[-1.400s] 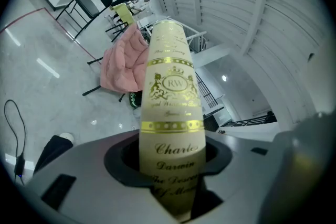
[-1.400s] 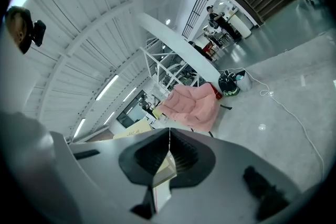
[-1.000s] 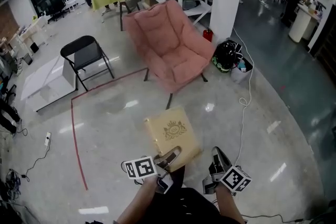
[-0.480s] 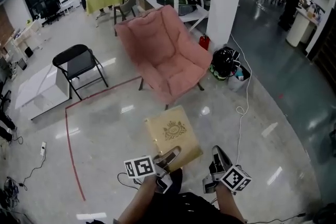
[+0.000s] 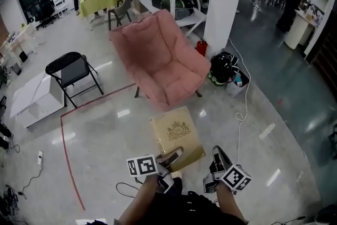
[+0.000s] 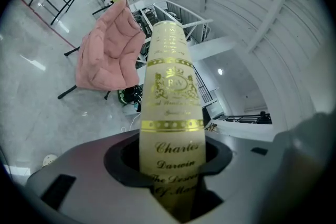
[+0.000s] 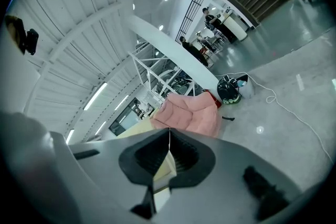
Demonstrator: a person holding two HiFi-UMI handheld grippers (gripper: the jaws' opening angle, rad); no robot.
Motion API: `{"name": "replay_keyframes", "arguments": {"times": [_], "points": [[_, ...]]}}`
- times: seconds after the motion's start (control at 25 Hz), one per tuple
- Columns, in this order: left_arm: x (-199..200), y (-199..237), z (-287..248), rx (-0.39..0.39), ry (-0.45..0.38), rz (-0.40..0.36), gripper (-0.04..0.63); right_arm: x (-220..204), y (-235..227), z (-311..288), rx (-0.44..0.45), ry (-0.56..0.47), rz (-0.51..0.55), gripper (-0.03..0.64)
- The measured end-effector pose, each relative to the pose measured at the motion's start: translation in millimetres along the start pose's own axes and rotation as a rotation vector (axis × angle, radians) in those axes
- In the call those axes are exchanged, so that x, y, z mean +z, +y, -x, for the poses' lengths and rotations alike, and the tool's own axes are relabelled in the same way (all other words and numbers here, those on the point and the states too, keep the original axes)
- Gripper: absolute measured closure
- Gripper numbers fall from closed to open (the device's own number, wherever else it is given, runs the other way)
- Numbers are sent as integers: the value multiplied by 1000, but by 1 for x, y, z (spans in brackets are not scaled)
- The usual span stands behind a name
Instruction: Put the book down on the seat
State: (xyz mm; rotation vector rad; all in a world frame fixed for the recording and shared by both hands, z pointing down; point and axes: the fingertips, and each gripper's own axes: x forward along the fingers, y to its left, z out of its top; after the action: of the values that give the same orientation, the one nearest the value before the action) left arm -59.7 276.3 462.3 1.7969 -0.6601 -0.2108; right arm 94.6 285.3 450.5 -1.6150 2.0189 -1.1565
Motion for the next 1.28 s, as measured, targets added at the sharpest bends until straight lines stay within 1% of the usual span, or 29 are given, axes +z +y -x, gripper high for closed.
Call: {"name": "replay_keyframes", "arguments": {"times": [0.16,0.36,0.56,0.64,0.76,0.96,1.08,1.28], "points": [[19,9,-14,4,5,3,382,2,-11,-20,-14,13,-12,604],[41,19,-32,13,14,1,382,20,-8,-46,-16,-4,9,604],[58,25,-45,15,23,-8,382,24,-14,-70,-12,0,-2,604],[62,26,-48,11,24,-12,382,25,-13,-77,-8,-9,5,604],[65,31,-49,30,29,-21,382,29,-12,-85,-8,-13,10,604],[64,30,-52,50,53,-69,382,40,-15,-88,-7,-26,10,604],[67,32,-56,53,48,-59,382,42,-16,-94,-3,-23,2,604],[83,39,-70,66,30,-53,382,44,-25,-119,11,15,-8,604]]}}
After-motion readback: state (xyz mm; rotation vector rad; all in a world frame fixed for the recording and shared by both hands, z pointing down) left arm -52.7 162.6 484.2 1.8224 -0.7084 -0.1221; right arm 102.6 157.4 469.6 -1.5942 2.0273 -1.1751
